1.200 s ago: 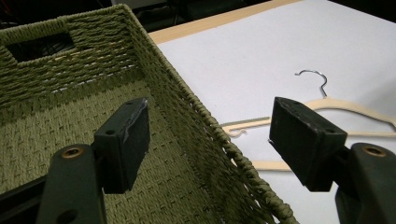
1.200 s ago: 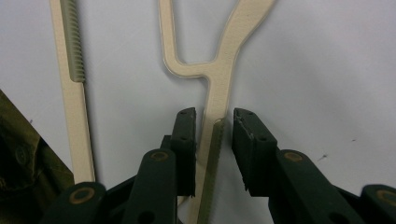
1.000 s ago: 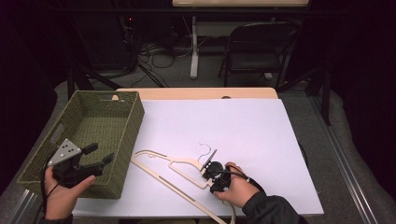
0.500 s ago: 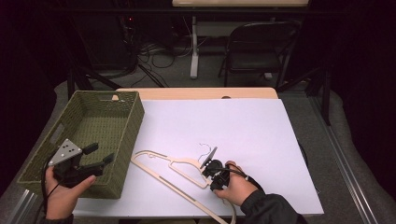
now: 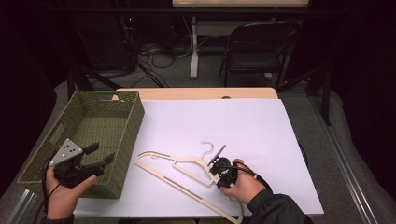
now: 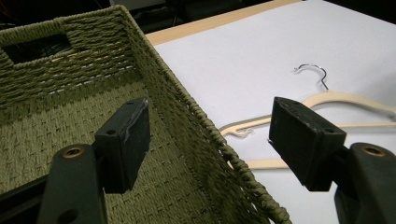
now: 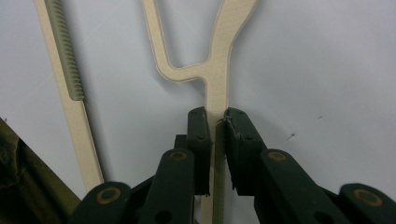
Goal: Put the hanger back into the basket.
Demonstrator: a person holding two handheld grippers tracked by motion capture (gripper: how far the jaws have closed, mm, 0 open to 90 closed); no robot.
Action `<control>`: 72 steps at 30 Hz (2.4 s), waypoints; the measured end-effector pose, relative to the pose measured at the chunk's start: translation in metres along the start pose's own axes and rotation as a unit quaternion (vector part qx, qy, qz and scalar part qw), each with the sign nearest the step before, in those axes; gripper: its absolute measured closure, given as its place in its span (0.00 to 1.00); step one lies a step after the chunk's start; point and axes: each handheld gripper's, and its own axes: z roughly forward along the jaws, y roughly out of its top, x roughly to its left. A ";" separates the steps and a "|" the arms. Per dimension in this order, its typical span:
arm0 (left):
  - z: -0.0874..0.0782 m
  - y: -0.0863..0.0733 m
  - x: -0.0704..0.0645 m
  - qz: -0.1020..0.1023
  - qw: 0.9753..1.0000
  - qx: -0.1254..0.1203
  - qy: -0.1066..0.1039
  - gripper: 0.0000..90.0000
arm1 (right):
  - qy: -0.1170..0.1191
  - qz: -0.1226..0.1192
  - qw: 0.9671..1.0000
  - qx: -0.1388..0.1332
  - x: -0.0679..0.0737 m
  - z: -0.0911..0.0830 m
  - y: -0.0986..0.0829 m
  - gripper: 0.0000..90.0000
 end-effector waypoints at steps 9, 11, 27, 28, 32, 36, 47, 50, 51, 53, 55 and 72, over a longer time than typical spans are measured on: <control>0.001 0.000 -0.001 0.002 1.000 0.001 -0.001 0.33 | -0.027 -0.033 0.999 -0.025 0.002 -0.005 -0.005 0.90; 0.001 0.000 -0.001 0.002 1.000 0.000 -0.001 0.33 | -0.035 -0.044 0.998 -0.039 0.003 -0.005 -0.007 0.90; 0.017 0.009 -0.033 0.031 0.998 0.003 -0.052 0.33 | -0.119 -0.161 0.973 -0.112 0.007 -0.022 -0.026 0.90; 0.020 0.011 -0.039 0.036 0.997 0.005 -0.065 0.33 | -0.134 -0.177 0.968 -0.120 0.007 -0.024 -0.028 0.90; 0.032 0.015 -0.054 0.040 0.995 0.008 -0.096 0.33 | -0.162 -0.201 0.957 -0.136 0.008 -0.025 -0.033 0.90; 0.046 0.017 -0.065 0.040 0.992 0.018 -0.119 0.33 | -0.179 -0.223 0.947 -0.144 0.006 -0.025 -0.036 0.90; 0.107 0.023 -0.109 0.047 0.982 0.079 -0.167 0.30 | -0.197 -0.250 0.936 -0.151 0.003 -0.025 -0.039 0.90; 0.123 0.023 -0.110 0.043 0.980 0.081 -0.178 0.29 | -0.202 -0.258 0.932 -0.155 0.002 -0.026 -0.041 0.89; 0.127 0.022 -0.110 0.042 0.979 0.084 -0.180 0.29 | -0.203 -0.261 0.930 -0.157 0.001 -0.026 -0.043 0.90; 0.137 0.021 -0.111 0.042 0.978 0.094 -0.184 0.28 | -0.203 -0.266 0.929 -0.158 0.000 -0.026 -0.044 0.89; 0.145 0.019 -0.111 0.042 0.976 0.106 -0.187 0.28 | -0.208 -0.270 0.927 -0.156 -0.001 -0.026 -0.045 0.89; 0.172 0.004 -0.115 0.044 0.951 0.178 -0.249 0.38 | -0.225 -0.297 0.915 -0.158 -0.009 -0.026 -0.049 0.89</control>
